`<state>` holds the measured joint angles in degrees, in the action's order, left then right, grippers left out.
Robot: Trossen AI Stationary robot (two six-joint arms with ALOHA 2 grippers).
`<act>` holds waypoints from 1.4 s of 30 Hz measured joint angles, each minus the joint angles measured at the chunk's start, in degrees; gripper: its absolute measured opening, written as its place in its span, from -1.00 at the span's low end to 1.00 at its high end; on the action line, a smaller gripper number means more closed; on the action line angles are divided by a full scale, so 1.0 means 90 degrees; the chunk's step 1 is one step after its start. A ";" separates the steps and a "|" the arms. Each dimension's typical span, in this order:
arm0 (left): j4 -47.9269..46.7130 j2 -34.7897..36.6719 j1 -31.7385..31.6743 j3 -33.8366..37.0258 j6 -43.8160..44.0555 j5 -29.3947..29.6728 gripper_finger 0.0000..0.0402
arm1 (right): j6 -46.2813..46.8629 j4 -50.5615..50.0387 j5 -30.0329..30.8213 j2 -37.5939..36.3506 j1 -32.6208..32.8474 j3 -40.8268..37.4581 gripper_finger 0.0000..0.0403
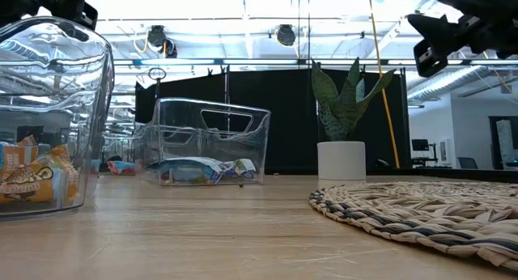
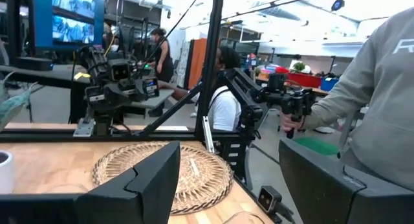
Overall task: Pick and place Granola Bars by type
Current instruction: Return to Home Position
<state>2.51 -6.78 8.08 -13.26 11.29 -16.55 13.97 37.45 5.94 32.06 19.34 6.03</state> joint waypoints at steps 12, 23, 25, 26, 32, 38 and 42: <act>0.0359 0.0721 0.0000 0.0488 0.0116 -0.0265 0.27 | -0.0392 0.0007 0.0564 -0.0585 0.0333 -0.0253 -0.23; 0.0757 0.0726 0.0000 0.0483 0.0121 -0.0326 0.31 | -0.0777 -0.0768 0.0879 -0.1777 0.0402 -0.0265 -0.23; 0.0835 0.0726 0.0000 0.0479 0.0107 -0.0376 0.30 | -0.0824 -0.0953 0.0889 -0.2079 0.0404 -0.0269 -0.23; 0.0868 0.0726 0.0000 0.0479 0.0087 -0.0384 0.29 | -0.0835 -0.1062 0.0889 -0.2217 0.0402 -0.0270 -0.23; 0.1123 0.0726 -0.0008 0.0476 0.0011 -0.0389 0.28 | -0.0766 -0.1791 0.0934 -0.2908 0.0402 -0.0278 -0.23; 0.1260 0.0726 -0.0116 0.0474 0.0034 -0.0584 0.32 | -0.0773 -0.2318 0.1032 -0.3512 0.0404 -0.0282 -0.23; 0.1282 0.0726 -0.0191 0.0474 0.0120 -0.0673 0.29 | -0.0747 -0.2455 0.1037 -0.3551 0.0404 -0.0258 -0.23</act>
<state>14.04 -0.25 6.35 -8.99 12.37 -22.60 7.24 15.36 15.27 0.10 22.98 3.70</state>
